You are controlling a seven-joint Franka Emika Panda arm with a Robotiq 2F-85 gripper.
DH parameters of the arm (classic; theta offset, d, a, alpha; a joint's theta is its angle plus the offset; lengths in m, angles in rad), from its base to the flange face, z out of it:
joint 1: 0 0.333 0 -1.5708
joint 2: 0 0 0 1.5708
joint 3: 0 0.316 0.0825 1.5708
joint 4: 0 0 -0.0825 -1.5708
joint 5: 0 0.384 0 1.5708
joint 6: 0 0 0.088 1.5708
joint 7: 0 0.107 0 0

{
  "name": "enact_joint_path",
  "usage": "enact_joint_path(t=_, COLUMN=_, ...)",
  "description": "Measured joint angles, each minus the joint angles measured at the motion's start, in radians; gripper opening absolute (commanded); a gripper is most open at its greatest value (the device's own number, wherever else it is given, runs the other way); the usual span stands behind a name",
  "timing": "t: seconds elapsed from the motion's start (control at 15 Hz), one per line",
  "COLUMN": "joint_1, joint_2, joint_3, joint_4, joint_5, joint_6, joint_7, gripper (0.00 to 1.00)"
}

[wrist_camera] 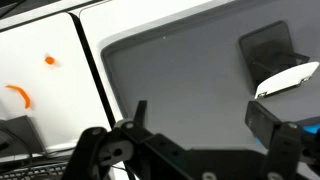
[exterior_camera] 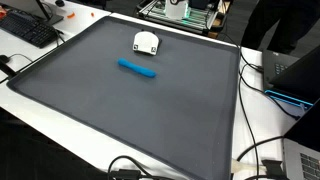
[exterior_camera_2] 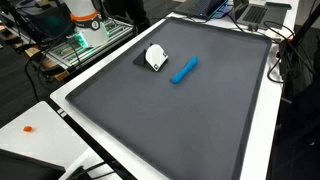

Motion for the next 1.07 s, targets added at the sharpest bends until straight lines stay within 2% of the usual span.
enact_joint_path(t=0.8, joint_1=0.007, joint_2=0.001, joint_3=0.005, joint_4=0.0, joint_5=0.007, joint_6=0.0, joint_7=0.008, gripper=1.0)
enact_joint_path(t=1.07, joint_1=0.055, joint_2=0.019, joint_3=0.067, joint_4=-0.018, joint_5=0.088, joint_6=0.0, joint_7=0.135, gripper=1.0)
